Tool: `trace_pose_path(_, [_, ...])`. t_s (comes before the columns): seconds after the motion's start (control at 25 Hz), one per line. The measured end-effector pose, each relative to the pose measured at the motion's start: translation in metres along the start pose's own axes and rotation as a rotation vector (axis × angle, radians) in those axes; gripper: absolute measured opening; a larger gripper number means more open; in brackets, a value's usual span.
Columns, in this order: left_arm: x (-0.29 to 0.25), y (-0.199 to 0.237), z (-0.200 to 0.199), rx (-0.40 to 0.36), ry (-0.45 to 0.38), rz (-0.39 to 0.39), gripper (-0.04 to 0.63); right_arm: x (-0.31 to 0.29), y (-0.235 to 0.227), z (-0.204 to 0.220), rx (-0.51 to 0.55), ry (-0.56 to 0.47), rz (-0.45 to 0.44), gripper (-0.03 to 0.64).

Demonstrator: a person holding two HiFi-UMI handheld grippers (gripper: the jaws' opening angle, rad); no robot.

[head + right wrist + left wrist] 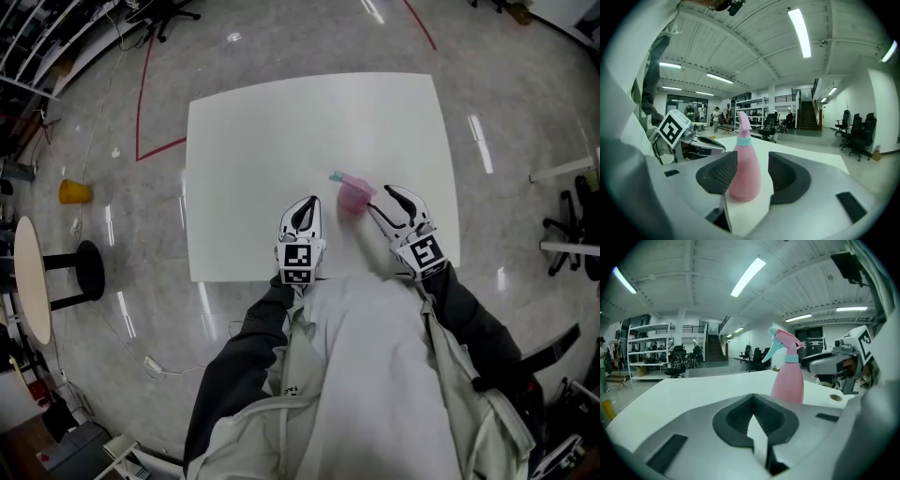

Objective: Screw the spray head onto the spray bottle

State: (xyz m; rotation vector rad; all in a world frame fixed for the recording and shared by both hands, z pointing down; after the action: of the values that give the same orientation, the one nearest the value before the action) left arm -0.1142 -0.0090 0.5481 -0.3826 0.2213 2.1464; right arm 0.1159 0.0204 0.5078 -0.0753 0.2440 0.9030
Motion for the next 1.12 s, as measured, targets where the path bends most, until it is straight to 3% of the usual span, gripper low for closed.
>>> trace_pose_path(0.04, [-0.001, 0.000, 0.001, 0.006, 0.003, 0.005, 0.006, 0.005, -0.004, 0.005, -0.021, 0.010, 0.024, 0.192])
trace_pose_path(0.16, [-0.007, -0.001, 0.005, 0.017, 0.026, 0.014, 0.006, 0.013, -0.018, 0.019, -0.105, 0.026, 0.119, 0.012])
trace_pose_path(0.2, [-0.008, -0.001, 0.007, 0.024, 0.034, 0.017, 0.006, 0.014, -0.021, 0.023, -0.125, 0.033, 0.142, -0.003])
trace_pose_path(0.52, [-0.007, -0.003, 0.031, 0.096, 0.110, 0.030, 0.006, 0.009, -0.019, 0.036, -0.126, 0.085, 0.158, -0.003])
trace_pose_path(0.72, [-0.008, -0.008, 0.037, 0.000, 0.133, 0.061, 0.006, 0.003, -0.021, 0.046, -0.134, 0.124, 0.153, -0.003])
trace_pose_path(1.12, [-0.010, -0.015, 0.034, -0.005, 0.124, 0.057, 0.006, 0.003, -0.026, 0.054, -0.147, 0.158, 0.133, -0.003])
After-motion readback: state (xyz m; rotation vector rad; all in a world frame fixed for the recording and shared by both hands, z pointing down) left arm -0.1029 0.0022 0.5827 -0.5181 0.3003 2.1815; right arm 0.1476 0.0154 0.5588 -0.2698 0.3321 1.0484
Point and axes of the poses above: the fingertips, and each gripper's own axes: x backward along the fingers, y to its left, z out of its underside, the point moved 9 cm from there along x, backward along the fingers, and after that the axes turned 1 degree about -z, right-handed, at the moved point
